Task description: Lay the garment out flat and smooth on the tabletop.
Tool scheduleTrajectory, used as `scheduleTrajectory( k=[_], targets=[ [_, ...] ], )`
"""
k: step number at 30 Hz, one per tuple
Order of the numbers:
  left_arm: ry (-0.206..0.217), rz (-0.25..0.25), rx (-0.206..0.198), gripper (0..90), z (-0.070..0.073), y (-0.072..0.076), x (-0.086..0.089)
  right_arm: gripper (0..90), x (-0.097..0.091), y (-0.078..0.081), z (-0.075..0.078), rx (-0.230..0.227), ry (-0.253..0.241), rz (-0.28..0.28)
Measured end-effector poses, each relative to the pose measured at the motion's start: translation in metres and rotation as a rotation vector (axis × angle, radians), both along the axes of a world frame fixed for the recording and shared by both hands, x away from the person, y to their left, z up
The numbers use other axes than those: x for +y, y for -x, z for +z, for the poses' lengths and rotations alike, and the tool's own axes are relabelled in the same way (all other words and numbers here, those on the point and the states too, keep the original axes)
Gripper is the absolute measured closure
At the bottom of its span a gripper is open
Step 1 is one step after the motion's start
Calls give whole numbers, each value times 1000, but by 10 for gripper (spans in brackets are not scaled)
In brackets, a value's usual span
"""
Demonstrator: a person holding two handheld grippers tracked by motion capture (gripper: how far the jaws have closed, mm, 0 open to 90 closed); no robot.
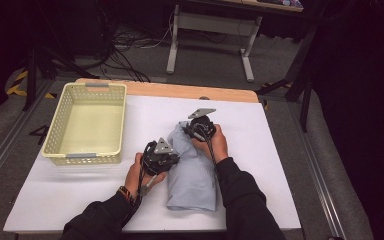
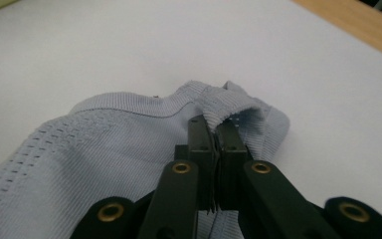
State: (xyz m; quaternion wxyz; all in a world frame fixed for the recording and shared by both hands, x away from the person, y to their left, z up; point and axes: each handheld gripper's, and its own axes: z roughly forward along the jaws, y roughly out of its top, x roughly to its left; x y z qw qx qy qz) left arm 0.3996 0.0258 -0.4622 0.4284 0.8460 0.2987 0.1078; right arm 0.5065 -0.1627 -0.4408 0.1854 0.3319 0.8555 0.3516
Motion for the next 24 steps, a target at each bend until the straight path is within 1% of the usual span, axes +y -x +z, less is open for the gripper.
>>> scheduleTrajectory(
  k=[3, 4, 5, 6, 7, 9, 12, 13, 14, 15, 16, 17, 18, 19, 20, 21, 22, 23, 24],
  targets=[
    [6, 2, -2, 844, 1, 1, 1, 879, -7, 5, 8, -54, -29, -28],
    [7, 1, -4, 844, 2, 1, 2, 879, -12, 6, 13, -79, -43, -49],
    [5, 1, -6, 844, 2, 1, 2, 880, -15, 7, 16, -98, -47, -67],
    [5, 1, -6, 844, 2, 1, 2, 880, -15, 7, 16, -98, -47, -67],
    [7, 7, -8, 842, 3, 2, 2, 879, -23, 7, 20, -128, -59, -102],
    [6, 8, -9, 842, 3, 2, 2, 879, -25, 5, 18, -122, -60, -112],
    [0, 13, -14, 836, 4, 3, 2, 869, -24, 1, 11, -102, -56, -116],
    [1, 19, -17, 826, 4, 4, 2, 851, -23, -1, 7, -96, -48, -117],
    [2, 26, -23, 812, 5, 4, 3, 807, -22, -2, 5, -92, -42, -118],
    [5, 31, -28, 783, 6, 5, 3, 720, -21, -3, 3, -90, -28, -125],
    [9, 35, -34, 757, 7, 6, 3, 616, -21, -3, 2, -100, -17, -140],
    [11, 38, -44, 753, 8, 7, 3, 610, -22, -3, 3, -105, -17, -155],
    [3, 36, -61, 763, 10, 8, 3, 627, -24, -2, 4, -100, -34, -150],
    [0, 39, -74, 763, 11, 10, 3, 613, -27, 0, 8, -102, -49, -153],
    [0, 39, -74, 759, 11, 10, 3, 622, -30, 2, 11, -111, -57, -156],
    [1, 44, -95, 750, 14, 13, 2, 634, -34, 6, 14, -124, -70, -156],
    [1, 45, -105, 744, 16, 13, 3, 642, -36, 8, 16, -127, -82, -155],
    [10, 43, -118, 744, 18, 15, 4, 659, -38, 10, 18, -130, -91, -154],
    [20, 46, -132, 746, 21, 17, 5, 702, -42, 15, 20, -137, -112, -150]
  ],
)
